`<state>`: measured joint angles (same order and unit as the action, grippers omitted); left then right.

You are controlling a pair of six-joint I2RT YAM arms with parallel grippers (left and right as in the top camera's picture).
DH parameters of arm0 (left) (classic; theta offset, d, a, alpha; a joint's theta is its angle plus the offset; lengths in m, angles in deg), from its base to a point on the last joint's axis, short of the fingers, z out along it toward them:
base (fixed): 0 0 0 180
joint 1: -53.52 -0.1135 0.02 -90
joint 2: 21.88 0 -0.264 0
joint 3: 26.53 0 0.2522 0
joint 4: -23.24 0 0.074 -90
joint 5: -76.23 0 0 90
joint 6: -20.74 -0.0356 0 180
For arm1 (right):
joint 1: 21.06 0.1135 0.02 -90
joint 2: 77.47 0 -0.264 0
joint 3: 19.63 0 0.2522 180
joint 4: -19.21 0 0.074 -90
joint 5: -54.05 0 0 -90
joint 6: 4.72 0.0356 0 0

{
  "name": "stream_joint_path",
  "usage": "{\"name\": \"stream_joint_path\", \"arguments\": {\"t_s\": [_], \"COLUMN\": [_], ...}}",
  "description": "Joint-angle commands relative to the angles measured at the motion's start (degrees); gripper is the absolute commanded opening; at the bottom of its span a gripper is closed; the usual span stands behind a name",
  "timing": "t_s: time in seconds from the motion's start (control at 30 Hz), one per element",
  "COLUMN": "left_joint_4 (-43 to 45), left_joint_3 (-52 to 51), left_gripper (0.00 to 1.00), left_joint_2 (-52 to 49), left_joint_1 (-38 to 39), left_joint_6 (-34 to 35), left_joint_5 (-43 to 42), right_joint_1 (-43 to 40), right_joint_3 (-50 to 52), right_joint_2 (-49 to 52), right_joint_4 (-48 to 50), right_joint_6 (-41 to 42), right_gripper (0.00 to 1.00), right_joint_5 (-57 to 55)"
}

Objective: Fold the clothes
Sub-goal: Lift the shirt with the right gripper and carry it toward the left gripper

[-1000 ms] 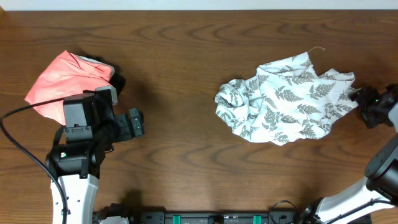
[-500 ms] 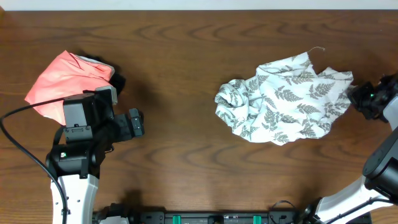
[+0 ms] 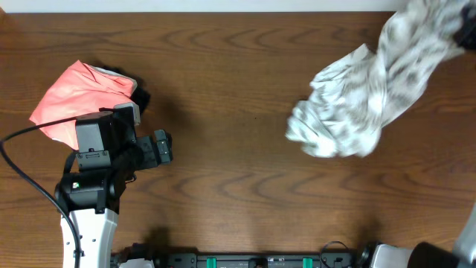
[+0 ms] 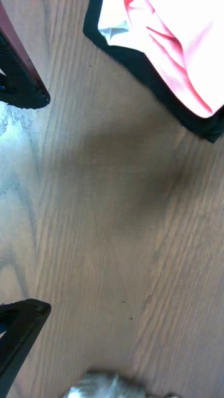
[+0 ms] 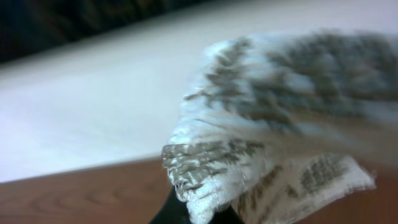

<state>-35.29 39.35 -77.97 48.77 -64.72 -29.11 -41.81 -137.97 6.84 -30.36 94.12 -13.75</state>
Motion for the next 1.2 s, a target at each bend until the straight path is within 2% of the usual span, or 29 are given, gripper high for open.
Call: {"name": "stream_joint_path", "arguments": {"t_s": [0.0, 0.17, 0.37, 0.63, 0.73, 1.03, 1.17], "left_joint_4": [0.09, 0.07, 0.09, 0.09, 0.09, 0.09, 1.6], "left_joint_3": [1.31, 1.31, 1.31, 1.31, 1.31, 1.33, 1.31], "left_gripper": [0.98, 0.98, 0.98, 0.98, 0.98, 0.98, 0.98], "left_joint_2": [-0.02, -0.02, -0.02, -0.02, -0.02, -0.02, -0.02], "left_joint_1": [0.22, 0.22, 0.22, 0.22, 0.22, 0.24, 0.24], "left_joint_6": [0.55, 0.52, 0.52, 0.52, 0.52, 0.55, 0.55], "left_joint_5": [-0.72, -0.7, -0.7, -0.7, -0.7, -1.16, -7.78], "right_joint_1": [2.93, 7.98, 14.34, 29.16, 34.58, 44.61, 46.56], "right_joint_3": [-7.34, -8.98, -8.96, -8.96, -8.96, -8.96, -8.96], "right_joint_2": [0.17, 0.37, 3.67, 10.95, 13.66, 21.07, 22.71], "right_joint_4": [-2.56, -4.66, -13.75, -26.62, -29.77, -30.36, -30.16], "right_joint_6": [-5.38, -9.4, -16.22, -36.59, -41.55, -42.82, -42.82], "right_gripper": [0.01, 0.01, 0.01, 0.01, 0.01, 0.01, 0.01], "right_joint_5": [2.08, 2.67, 4.46, 12.5, 13.66, 12.28, 12.31]}}
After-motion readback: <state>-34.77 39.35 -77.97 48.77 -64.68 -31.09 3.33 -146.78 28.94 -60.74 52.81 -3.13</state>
